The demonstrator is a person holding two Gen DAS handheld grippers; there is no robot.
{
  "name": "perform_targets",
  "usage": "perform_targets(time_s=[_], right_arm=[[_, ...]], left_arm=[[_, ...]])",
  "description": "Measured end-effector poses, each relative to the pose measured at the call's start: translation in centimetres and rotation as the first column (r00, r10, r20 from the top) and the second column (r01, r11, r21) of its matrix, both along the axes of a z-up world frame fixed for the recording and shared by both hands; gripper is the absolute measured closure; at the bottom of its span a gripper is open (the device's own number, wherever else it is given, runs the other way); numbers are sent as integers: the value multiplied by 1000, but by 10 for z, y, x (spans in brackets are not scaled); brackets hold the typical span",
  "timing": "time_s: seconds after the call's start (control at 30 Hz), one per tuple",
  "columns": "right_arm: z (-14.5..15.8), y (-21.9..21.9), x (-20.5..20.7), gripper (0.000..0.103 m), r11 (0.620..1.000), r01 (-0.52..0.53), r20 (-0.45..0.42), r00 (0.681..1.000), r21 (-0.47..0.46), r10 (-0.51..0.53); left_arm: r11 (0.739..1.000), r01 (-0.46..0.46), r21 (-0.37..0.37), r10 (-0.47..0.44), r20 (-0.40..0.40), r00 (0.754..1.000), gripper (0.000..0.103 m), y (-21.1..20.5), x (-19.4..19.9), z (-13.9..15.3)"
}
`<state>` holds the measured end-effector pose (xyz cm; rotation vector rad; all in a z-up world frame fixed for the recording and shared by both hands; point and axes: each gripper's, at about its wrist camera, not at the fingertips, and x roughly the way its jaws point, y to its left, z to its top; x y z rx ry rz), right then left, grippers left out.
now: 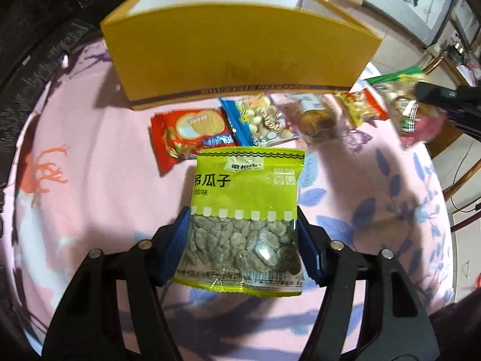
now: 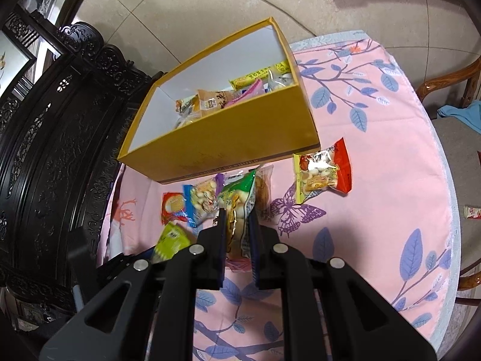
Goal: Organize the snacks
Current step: 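Grasp the green seed bag with the left tool while the right holds its bag, then carry both bags over the yellow box and open both tools to drop them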
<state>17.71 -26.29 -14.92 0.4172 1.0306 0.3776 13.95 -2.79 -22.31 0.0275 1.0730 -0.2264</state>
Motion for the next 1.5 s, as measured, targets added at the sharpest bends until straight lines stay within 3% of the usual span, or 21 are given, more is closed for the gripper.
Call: perform_targets(time_s=[0.4,0.83,1.07,1.27,1.4,1.43,1.5], right_arm=[[27,11,-18,89,999,-34,72,997,-4,34],[60,10,-24,89,999,-29,160,987,-19,32],[101,17,9,89,999,-41,272,961,-22,46],[129,28,50,89,999,-41,347,936,-35,50],[136,35,89,89,998,-27,371,928,-59,47],[135,37,97,89,997,-26,373,927,-67,49],[132,40,116,84,996,-15,361,931,-89,46]], left_arm=[[999,-11,-40,17,152,988,36,9,-19,70],[995,-29,-91,58,331,942,36,13,-9,148],[988,-58,-142,112,411,905,36,21,31,188],[989,-62,-137,121,477,870,36,21,76,216],[990,-72,-119,120,475,872,34,17,117,219],[991,-76,-108,118,468,876,33,15,127,217],[992,-105,-64,123,452,883,16,10,147,213]])
